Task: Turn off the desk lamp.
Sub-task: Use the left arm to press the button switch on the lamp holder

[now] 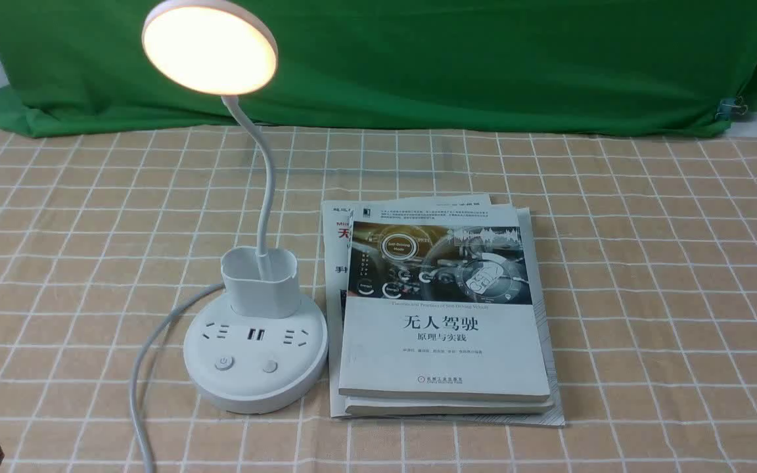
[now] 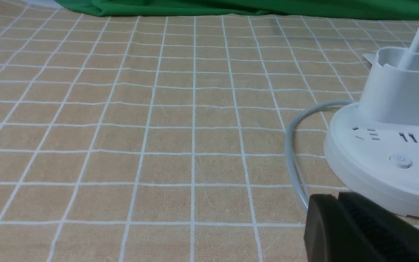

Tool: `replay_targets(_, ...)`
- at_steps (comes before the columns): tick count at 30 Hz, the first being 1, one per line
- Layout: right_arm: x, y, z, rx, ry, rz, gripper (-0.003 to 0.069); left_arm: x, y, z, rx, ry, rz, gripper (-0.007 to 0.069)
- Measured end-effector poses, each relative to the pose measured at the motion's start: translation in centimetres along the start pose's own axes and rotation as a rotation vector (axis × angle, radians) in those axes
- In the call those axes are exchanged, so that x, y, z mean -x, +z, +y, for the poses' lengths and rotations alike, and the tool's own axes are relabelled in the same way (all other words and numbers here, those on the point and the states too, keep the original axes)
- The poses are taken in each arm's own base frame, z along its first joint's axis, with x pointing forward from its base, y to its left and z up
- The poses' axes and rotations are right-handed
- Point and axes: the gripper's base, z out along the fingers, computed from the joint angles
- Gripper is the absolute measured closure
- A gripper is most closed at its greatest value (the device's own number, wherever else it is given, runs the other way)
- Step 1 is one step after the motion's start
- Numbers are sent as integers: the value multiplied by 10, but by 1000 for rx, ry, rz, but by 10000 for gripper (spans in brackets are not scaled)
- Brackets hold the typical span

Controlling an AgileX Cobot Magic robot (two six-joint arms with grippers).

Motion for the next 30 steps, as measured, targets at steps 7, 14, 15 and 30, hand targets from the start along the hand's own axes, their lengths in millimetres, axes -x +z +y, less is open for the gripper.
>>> replay_targets(7, 0, 0, 0, 0, 0, -1, 416, 0, 0, 0, 0, 0, 0, 608)
replay_targets(14, 0, 0, 0, 0, 0, -1, 416, 0, 0, 0, 0, 0, 0, 608)
replay_targets(15, 0, 0, 0, 0, 0, -1, 416, 0, 0, 0, 0, 0, 0, 608)
replay_targets(30, 0, 0, 0, 0, 0, -1, 416, 9, 0, -1, -16, -144, -94, 608)
